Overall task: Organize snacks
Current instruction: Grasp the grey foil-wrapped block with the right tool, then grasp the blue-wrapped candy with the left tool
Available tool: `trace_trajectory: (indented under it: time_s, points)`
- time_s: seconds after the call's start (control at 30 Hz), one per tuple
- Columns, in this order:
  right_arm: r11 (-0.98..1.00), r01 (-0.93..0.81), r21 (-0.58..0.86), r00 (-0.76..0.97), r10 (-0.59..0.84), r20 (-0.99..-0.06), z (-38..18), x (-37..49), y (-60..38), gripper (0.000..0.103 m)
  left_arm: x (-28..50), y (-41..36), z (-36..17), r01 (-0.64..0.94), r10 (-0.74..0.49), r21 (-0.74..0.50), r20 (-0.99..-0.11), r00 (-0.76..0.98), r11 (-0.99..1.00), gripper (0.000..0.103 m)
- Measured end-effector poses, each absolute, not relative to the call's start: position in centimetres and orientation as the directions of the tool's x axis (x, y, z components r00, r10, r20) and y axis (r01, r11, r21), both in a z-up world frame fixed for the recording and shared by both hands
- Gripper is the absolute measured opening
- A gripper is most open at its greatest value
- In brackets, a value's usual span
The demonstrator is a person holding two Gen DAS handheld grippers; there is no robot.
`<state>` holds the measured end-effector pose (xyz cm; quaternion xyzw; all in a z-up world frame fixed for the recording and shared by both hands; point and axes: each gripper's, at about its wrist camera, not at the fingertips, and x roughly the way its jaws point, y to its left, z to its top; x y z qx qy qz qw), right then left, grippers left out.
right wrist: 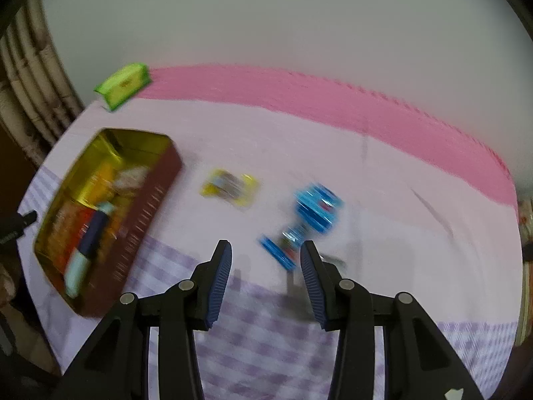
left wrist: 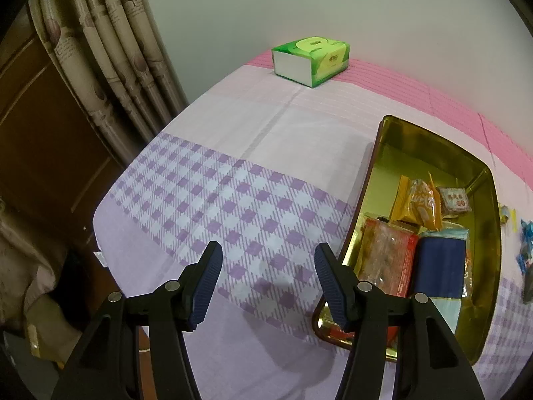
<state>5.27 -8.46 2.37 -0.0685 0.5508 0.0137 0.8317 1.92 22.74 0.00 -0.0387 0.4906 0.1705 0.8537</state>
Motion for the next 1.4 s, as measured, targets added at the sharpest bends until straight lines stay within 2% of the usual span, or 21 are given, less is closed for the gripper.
trace_trajectory:
  time_s: [0.57, 0.77, 1.03, 1.4]
  points:
    - [0.998, 0.043, -0.042, 0.353, -0.054, -0.934, -2.7, 3.6, -14.3, 0.042, 1.8, 21.6, -0.2, -0.311, 0.297, 0.155, -0.824, 0.482, 0.938, 0.059]
    - [0.999, 0.035, -0.017, 0.383, -0.029, -0.923, -3.5, 3.2, -15.1, 0.035, 1.5, 19.6, 0.7, -0.275, 0.278, 0.145, -0.794, 0.541, 0.950, 0.059]
    - [1.000, 0.001, -0.022, 0.441, -0.020, -0.897, -3.4, 2.3, -15.9, 0.033, 1.4, 12.1, 2.6, -0.077, 0.173, 0.160, -0.760, 0.626, 0.984, 0.059]
    - [0.990, 0.130, -0.061, 0.495, -0.118, -0.861, -2.6, 1.9, -22.6, 0.033, 3.1, 0.0, 2.2, 0.269, -0.114, 0.083, -0.760, 0.639, 0.959, 0.059]
